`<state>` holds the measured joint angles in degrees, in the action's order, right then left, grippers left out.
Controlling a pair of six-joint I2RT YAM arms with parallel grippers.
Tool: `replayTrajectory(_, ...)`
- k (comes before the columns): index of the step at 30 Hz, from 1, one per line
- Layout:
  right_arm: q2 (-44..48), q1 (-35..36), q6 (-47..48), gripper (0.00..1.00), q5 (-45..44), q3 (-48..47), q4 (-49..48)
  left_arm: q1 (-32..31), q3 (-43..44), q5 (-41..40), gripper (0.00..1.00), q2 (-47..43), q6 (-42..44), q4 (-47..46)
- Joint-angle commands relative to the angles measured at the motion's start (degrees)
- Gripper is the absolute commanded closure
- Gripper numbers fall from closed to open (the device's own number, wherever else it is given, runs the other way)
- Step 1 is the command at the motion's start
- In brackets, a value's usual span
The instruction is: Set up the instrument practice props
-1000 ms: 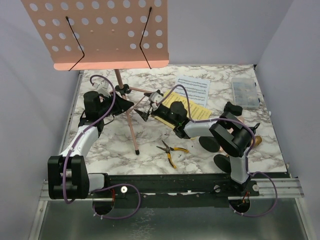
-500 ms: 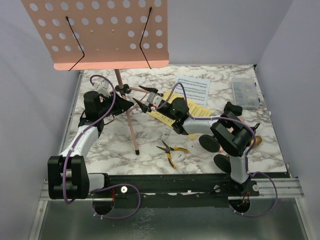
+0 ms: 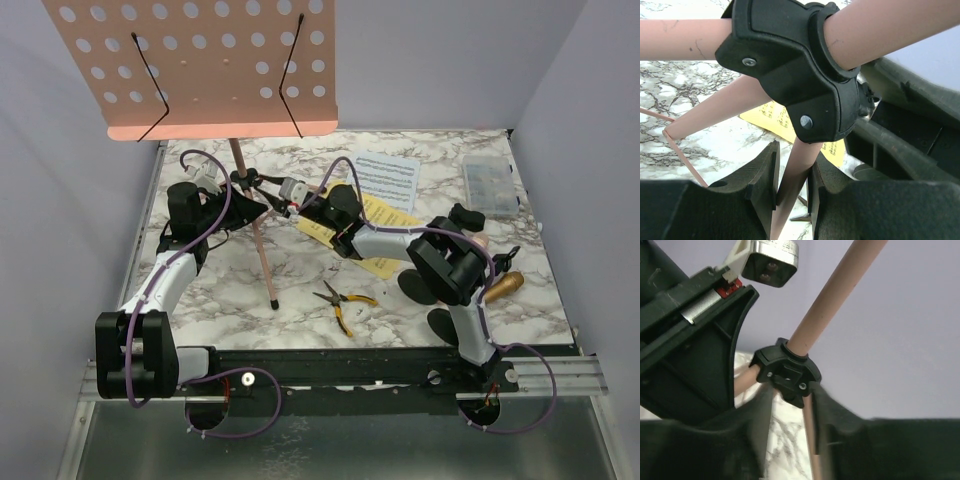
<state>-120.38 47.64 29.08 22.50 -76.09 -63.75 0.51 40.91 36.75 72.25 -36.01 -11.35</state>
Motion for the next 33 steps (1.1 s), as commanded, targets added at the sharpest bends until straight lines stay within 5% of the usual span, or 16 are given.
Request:
replayTrajectory(1, -1.8, 0.4, -8.6, 0.84, -1.5, -3.2, 1.5, 0.1, -2.9, -2.6, 0.96, 1.9, -2.0, 9.6)
replayTrajectory(2, -1.7, 0.4, -12.4, 0.98, -3.7, -3.2, 1.0, 0.1, -2.9, -2.6, 0.96, 1.8, -2.0, 9.6)
replayTrajectory(5, 0.1, 0.4, -33.5, 1.0, -14.5, -1.4, -1.3, 0.2, -3.0, -2.7, 0.96, 1.8, -2.0, 9.5)
replayTrajectory(9, 4.8, 0.3, -66.4, 1.0, -24.4, -0.4, 11.5, 0.1, -3.1, -2.8, 0.96, 2.1, -2.3, 9.5)
replayTrajectory(14, 4.7, -2.9, -114.7, 1.0, -14.4, -1.6, 18.6, 0.0, -3.1, -2.1, 0.96, 2.6, -3.0, 9.2)
replayTrajectory(17, 3.0, -3.2, -131.1, 1.0, -13.1, -5.4, 16.5, -0.4, -3.1, -2.0, 0.96, 2.6, -2.9, 9.1)
replayTrajectory(19, 2.9, -3.3, -140.6, 1.0, -11.6, -11.0, 28.7, -0.3, -3.1, -2.3, 0.96, 2.4, -2.8, 9.1)
replayTrajectory(21, 2.9, -3.6, -145.5, 1.0, -12.0, -15.8, 39.3, -0.3, -3.1, -2.9, 0.96, 1.7, -2.5, 9.2)
replayTrajectory(25, 4.4, -4.1, -149.8, 0.97, -15.3, -16.0, 36.9, -0.3, -3.2, -4.0, 0.96, 1.2, -0.8, 9.7)
replayTrajectory(33, 16.2, -6.3, -137.3, 0.37, -22.3, 5.6, 20.5, -0.3, -1.4, -4.3, 0.96, 2.3, 0.4, 12.6)
